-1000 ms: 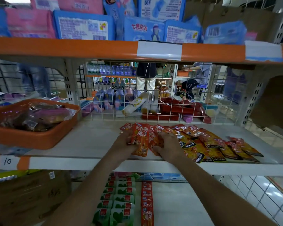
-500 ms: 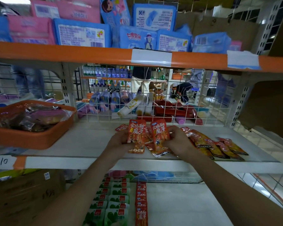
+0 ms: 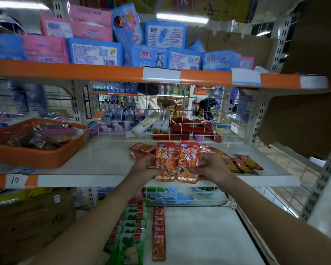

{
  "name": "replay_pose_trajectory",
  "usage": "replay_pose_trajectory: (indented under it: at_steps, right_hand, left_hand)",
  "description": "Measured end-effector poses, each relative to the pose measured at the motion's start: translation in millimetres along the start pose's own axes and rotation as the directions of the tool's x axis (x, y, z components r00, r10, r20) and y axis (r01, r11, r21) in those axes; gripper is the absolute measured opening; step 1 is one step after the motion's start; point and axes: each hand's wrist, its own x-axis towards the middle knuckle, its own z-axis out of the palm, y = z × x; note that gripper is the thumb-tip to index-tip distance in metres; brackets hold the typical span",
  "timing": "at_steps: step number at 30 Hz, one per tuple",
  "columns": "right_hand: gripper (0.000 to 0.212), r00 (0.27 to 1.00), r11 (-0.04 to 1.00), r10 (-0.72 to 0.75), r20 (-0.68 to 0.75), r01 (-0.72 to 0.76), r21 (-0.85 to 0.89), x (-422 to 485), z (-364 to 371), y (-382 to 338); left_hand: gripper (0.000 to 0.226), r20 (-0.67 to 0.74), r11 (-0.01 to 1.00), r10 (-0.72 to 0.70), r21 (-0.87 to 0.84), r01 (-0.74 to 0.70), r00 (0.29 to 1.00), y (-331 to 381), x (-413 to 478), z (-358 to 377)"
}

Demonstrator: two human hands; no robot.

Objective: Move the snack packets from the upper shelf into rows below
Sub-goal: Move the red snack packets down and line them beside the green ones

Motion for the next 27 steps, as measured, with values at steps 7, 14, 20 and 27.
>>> replay_pose_trajectory:
  at_steps: [7, 14, 20, 27]
  right_hand:
    - [0.027, 0.998, 0.998, 0.054, 0.029, -0.053, -0.044, -37, -6, 12]
    - [0.039, 0.991, 0.994, 0.106, 0.076, -0.107, 0.005, -62, 10, 49]
    - [0.041, 0.975, 0.982, 0.186, 0.124, -0.187, -0.005, -64, 30, 92]
    - [0.036, 0.958, 0.968, 0.249, 0.140, -0.248, -0.027, -58, 53, 139]
  left_hand:
    - [0.036, 0.056, 0.999, -0.019, 0.041, 0.017, 0.998, -9, -34, 9]
    - [0.039, 0.051, 0.989, -0.128, 0.076, 0.124, 0.990, -39, -64, 11]
    - [0.035, 0.076, 0.978, -0.192, 0.098, 0.185, 0.978, -82, -81, 7]
    - [0.039, 0.083, 0.959, -0.256, 0.144, 0.243, 0.963, -136, -83, 0]
